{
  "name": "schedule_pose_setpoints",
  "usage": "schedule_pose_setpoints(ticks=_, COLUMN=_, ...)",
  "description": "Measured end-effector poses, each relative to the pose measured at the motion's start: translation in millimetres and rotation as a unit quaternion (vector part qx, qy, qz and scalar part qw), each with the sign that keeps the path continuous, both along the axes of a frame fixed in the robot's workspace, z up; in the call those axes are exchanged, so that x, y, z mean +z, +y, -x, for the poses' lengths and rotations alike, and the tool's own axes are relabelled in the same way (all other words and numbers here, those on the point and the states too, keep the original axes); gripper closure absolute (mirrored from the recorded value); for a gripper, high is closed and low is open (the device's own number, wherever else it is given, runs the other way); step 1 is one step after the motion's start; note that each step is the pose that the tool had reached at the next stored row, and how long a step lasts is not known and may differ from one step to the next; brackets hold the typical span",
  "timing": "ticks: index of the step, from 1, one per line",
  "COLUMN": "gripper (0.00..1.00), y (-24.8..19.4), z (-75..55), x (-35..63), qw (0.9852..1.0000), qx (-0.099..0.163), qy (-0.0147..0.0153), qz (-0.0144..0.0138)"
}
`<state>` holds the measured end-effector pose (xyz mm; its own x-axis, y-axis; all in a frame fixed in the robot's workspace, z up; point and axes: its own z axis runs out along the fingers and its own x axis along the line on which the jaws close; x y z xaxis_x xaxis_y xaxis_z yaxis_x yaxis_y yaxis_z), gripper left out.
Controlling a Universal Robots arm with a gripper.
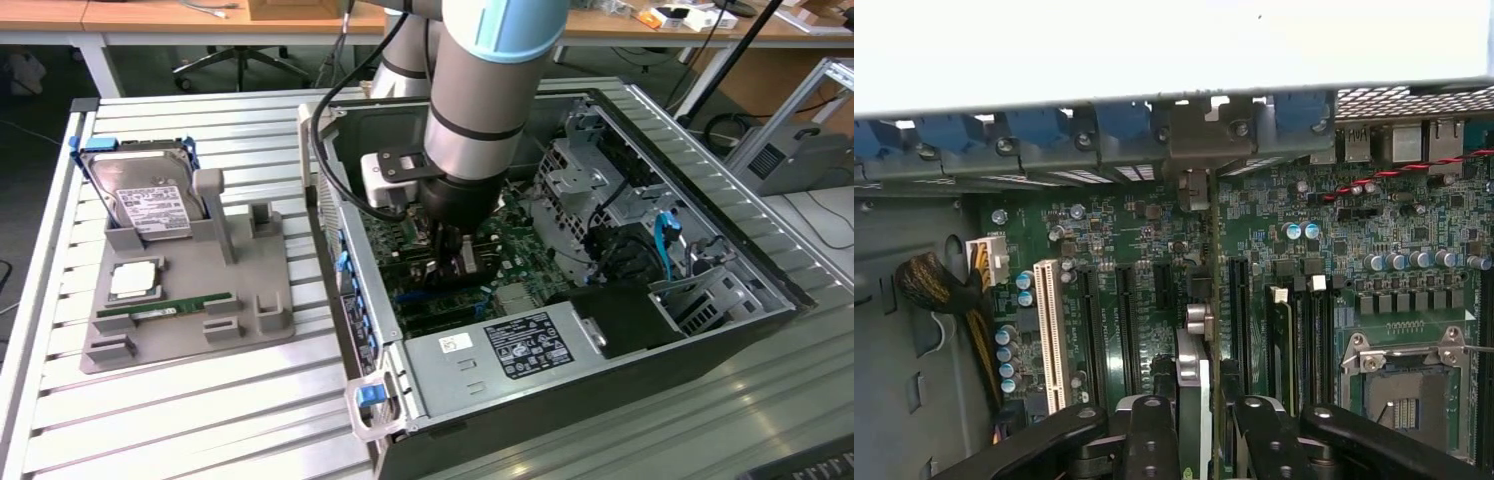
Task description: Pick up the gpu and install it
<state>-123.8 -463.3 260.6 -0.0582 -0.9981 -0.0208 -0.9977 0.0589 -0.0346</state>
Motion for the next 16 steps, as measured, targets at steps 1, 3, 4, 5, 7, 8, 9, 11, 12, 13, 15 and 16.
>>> schedule_pose_setpoints(ticks=1, gripper=0.73, y=0.0, z=0.0, x=-0.1, qw=1.0, qx=0.0, qy=-0.0001, qz=-0.0001)
schedule_pose_setpoints(ticks=3, gripper=0.73, y=0.0, z=0.0, x=-0.3, qw=1.0, qx=0.0, qy=-0.0001, qz=-0.0001)
schedule_pose_setpoints(ticks=4, gripper=0.73, y=0.0, z=0.0, x=-0.2, qw=1.0, qx=0.0, qy=0.0, qz=0.0)
schedule_pose_setpoints(ticks=5, gripper=0.73, y=0.0, z=0.0, x=-0.3, qw=1.0, qx=0.0, qy=-0.0001, qz=-0.0001)
schedule_pose_setpoints(ticks=7, gripper=0.73, y=0.0, z=0.0, x=-0.3, qw=1.0, qx=0.0, qy=-0.0001, qz=-0.0001)
schedule_pose_setpoints(ticks=8, gripper=0.73, y=0.0, z=0.0, x=-0.3, qw=1.0, qx=0.0, qy=-0.0001, qz=0.0)
schedule_pose_setpoints(ticks=9, gripper=0.73, y=0.0, z=0.0, x=-0.3, qw=1.0, qx=0.001, qy=-0.0001, qz=0.0)
schedule_pose_setpoints(ticks=11, gripper=0.73, y=0.0, z=0.0, x=-0.3, qw=1.0, qx=0.002, qy=0.0, qz=-0.0001)
schedule_pose_setpoints(ticks=12, gripper=0.73, y=0.1, z=0.0, x=-0.3, qw=1.0, qx=0.003, qy=-0.0001, qz=-0.0001)
schedule_pose_setpoints(ticks=13, gripper=0.73, y=0.2, z=-0.1, x=-0.3, qw=1.0, qx=0.005, qy=-0.0001, qz=-0.0001)
schedule_pose_setpoints(ticks=15, gripper=0.73, y=0.4, z=0.0, x=-0.3, qw=1.0, qx=0.007, qy=-0.0001, qz=-0.0001)
schedule_pose_setpoints(ticks=16, gripper=0.73, y=0.4, z=0.0, x=-0.3, qw=1.0, qx=0.009, qy=-0.0001, qz=-0.0001)
